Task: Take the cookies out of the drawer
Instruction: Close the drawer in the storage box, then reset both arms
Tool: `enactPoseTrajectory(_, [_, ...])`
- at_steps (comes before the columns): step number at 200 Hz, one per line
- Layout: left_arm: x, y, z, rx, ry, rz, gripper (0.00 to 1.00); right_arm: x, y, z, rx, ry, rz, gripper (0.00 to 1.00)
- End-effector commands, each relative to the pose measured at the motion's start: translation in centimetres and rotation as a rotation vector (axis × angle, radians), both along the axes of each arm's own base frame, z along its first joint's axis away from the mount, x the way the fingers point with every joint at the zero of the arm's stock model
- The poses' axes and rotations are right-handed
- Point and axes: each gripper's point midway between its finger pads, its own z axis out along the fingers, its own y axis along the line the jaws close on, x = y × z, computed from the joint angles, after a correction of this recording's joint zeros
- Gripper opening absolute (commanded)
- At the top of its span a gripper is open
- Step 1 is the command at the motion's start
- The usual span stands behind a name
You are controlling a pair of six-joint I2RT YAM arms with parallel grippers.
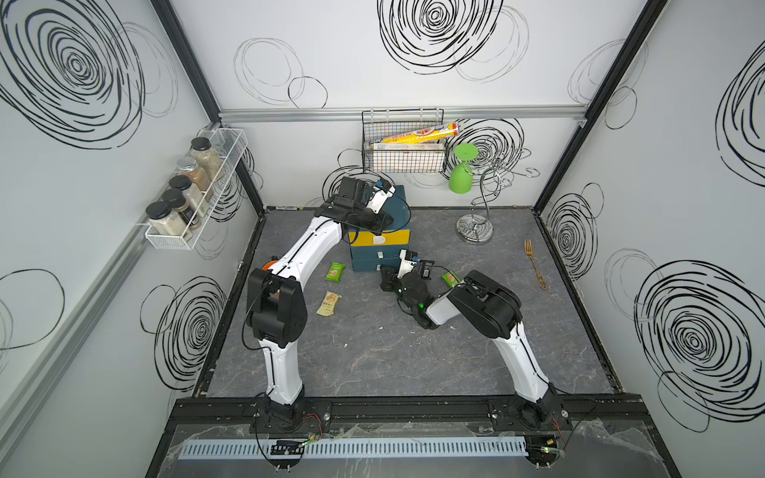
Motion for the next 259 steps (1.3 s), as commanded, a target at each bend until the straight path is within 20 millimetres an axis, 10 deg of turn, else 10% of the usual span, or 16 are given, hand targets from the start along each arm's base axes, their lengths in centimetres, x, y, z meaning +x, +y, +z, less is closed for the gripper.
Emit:
enactPoseTrajectory(1, [-3.1, 1.3, -8.2, 0.103, 0.278, 0.011, 0.0, -1.6, -0.8, 2.6, 0.085, -0.039, 0.03, 0.14])
enactPoseTrajectory(17, [-2.5, 1.4, -7.2, 0.089, 0.251, 0.031, 0.1, -3.2, -1.3, 3.6, 0.102, -0.054, 0.049, 0.22])
enactPoseTrajectory(47, [-1.3, 1.9, -1.1, 0.017, 0.101, 0.084, 0.98, -6.4, -2.6, 6.7, 0.139, -0.117, 0.108, 0.36])
enactPoseTrajectory(107, [-4.5, 4.6, 15.9, -0.141, -0.256, 0.175, 0.99, -12.2, -9.2, 12.8, 0.074, -0.261, 0.099, 0.73])
enactPoseTrajectory(141, [-9.4, 12.2, 21.8, -0.28, -0.546, 0.393, 0.99, -11.9, -14.6, 15.7, -0.255, -0.274, -0.086, 0.99])
enactPoseTrajectory(165, [-12.5, 19.4, 19.6, -0.29, -0.693, 0.636, 0.99, -12.1, -21.5, 20.2, -0.389, -0.364, -0.322, 1.0])
enactPoseTrajectory(196, [-12.1, 25.2, 10.7, -0.125, -0.618, 0.89, 0.99, -11.7, -30.7, 22.3, -0.52, -0.39, -0.617, 1.0])
enactPoseTrajectory(259, [-12.9, 29.1, -1.5, -0.196, -0.603, 1.039, 0.99, -10.9, -42.0, 15.2, -0.673, -0.302, -0.927, 1.0])
